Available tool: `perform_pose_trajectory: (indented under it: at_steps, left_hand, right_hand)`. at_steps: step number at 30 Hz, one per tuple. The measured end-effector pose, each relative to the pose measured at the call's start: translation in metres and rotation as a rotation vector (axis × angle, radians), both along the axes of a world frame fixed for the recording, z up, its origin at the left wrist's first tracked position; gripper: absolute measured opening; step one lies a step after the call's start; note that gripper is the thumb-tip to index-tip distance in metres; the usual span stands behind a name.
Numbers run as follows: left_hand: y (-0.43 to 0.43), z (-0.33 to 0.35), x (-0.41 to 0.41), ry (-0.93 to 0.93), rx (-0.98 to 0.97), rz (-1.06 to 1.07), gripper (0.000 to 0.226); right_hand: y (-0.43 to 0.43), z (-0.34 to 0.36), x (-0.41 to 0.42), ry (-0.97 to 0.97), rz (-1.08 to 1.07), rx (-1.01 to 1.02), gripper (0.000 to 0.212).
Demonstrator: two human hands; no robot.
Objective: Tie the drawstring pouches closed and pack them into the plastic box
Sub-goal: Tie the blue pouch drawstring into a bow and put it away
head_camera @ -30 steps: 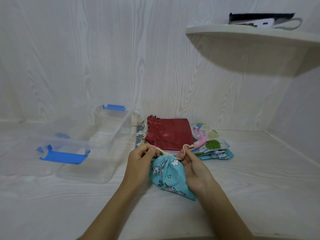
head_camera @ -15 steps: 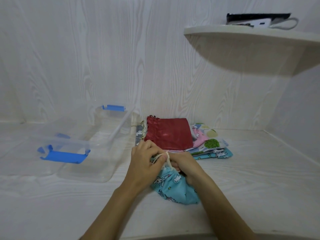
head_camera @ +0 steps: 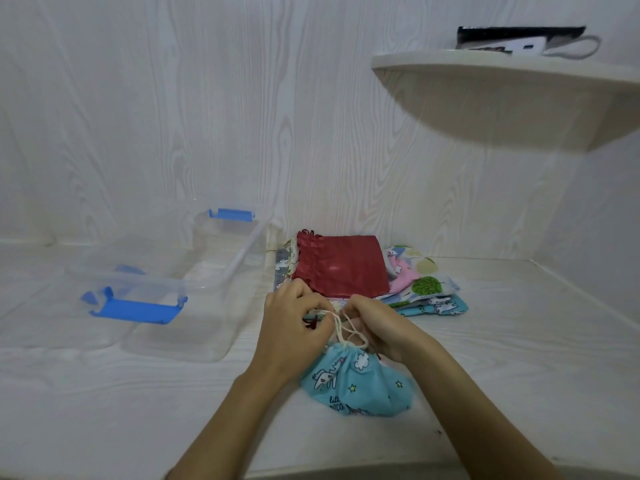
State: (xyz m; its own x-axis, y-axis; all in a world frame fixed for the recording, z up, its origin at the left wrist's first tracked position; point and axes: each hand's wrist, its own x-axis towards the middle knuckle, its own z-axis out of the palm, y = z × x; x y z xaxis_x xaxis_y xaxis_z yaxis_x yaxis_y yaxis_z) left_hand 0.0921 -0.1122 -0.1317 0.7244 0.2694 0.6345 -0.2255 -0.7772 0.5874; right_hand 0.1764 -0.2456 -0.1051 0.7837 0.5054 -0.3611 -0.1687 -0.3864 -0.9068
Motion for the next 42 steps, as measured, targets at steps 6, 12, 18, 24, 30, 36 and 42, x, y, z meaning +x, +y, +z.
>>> perform_pose_trajectory:
  at_steps: [6,12,18,24,30,36,42]
  left_hand:
    - [0.001,0.002,-0.007,0.022,-0.134,-0.023,0.009]
    - [-0.005,0.004,-0.004,-0.011,-0.282,-0.154,0.019]
    - [-0.006,0.004,0.001,0.032,-0.358,-0.207,0.020]
    - [-0.001,-0.002,0.006,0.162,-0.606,-0.306,0.011]
    - [-0.001,-0.007,0.009,0.226,-0.604,-0.283,0.009]
    - [-0.002,-0.001,0.007,0.209,-0.772,-0.250,0.040]
    - [0.000,0.005,0.000,0.130,-0.905,-0.253,0.047]
  right_hand:
    - [-0.016,0.004,0.011,0.204,0.096,0.151,0.031]
    - [-0.018,-0.008,0.005,-0.137,0.044,0.120,0.026]
    - [-0.005,-0.007,-0.010,0.033,0.173,0.288,0.027]
    - [-0.007,-0.009,-0.009,0.129,0.172,0.414,0.052]
    - [-0.012,-0.011,-0.010,0.165,0.200,0.419,0.041]
    - [-0.012,-0.007,-0.015,0.160,0.177,0.453,0.030]
    - [-0.007,-0.010,-0.021,0.034,0.056,0.462,0.019]
